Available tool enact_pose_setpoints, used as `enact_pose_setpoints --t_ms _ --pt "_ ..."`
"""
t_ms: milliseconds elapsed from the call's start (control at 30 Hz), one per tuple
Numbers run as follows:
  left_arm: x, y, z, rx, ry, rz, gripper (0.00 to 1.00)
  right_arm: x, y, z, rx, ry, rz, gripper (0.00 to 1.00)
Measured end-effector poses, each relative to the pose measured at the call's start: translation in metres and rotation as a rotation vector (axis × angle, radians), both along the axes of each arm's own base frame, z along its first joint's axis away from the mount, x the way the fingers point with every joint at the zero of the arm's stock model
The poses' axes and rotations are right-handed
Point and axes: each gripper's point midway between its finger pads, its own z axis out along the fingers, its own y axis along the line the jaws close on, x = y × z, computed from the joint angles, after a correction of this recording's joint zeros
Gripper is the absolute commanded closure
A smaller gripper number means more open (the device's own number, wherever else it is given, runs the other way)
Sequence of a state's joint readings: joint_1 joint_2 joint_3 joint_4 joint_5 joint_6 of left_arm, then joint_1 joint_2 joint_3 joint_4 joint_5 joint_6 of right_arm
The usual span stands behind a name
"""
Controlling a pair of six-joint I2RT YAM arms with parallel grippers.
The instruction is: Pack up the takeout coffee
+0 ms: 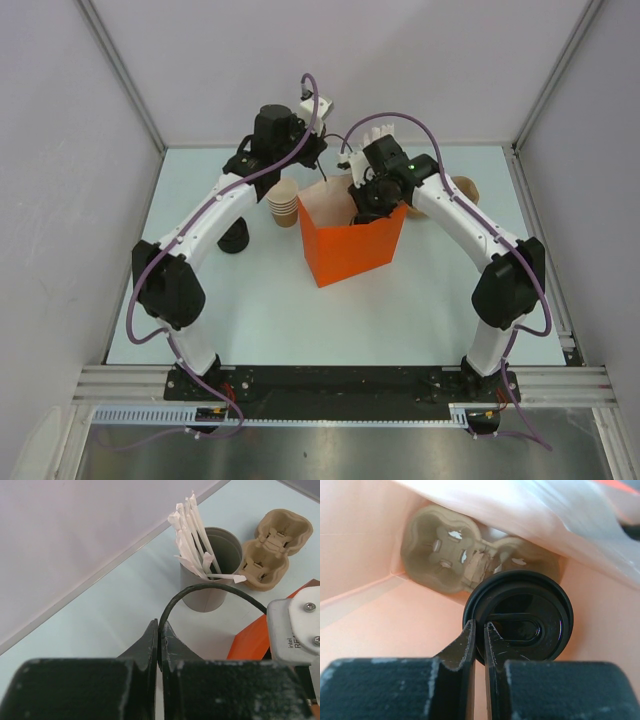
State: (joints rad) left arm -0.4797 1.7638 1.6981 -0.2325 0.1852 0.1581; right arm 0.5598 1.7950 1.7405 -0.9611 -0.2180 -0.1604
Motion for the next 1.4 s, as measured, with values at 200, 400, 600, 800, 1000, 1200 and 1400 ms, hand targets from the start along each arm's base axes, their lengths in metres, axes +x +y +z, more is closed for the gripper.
enact_pose_setpoints --t_ms 200,400,600,800,1000,1200,1400 --pt "0.002 0.002 0.000 0.002 -0.004 0.015 1.00 -0.001 -0.005 -0.003 -0.027 0.003 -0.002 1.00" --pt "0.008 0.006 -0.005 0.015 -0.003 0.050 1.00 0.000 -0.006 -0.017 -0.056 0.032 0.004 1.00" --pt "0.016 0.010 -0.014 0.034 0.003 0.091 1.00 0.000 -0.006 -0.021 -0.066 0.039 0.009 1.00" --pt "0.022 0.014 -0.020 0.049 0.006 0.125 1.00 0.001 -0.007 -0.021 -0.068 0.037 0.011 1.00" --pt "0.023 0.015 -0.021 0.051 0.006 0.131 1.00 0.001 -0.007 -0.024 -0.074 0.039 0.016 1.00" --pt "0.023 0.014 -0.021 0.049 0.007 0.126 1.00 0.006 -0.004 -0.027 -0.075 0.041 0.018 1.00" --pt "0.022 0.014 -0.021 0.047 0.008 0.122 1.00 0.011 -0.001 -0.031 -0.076 0.044 0.021 1.00"
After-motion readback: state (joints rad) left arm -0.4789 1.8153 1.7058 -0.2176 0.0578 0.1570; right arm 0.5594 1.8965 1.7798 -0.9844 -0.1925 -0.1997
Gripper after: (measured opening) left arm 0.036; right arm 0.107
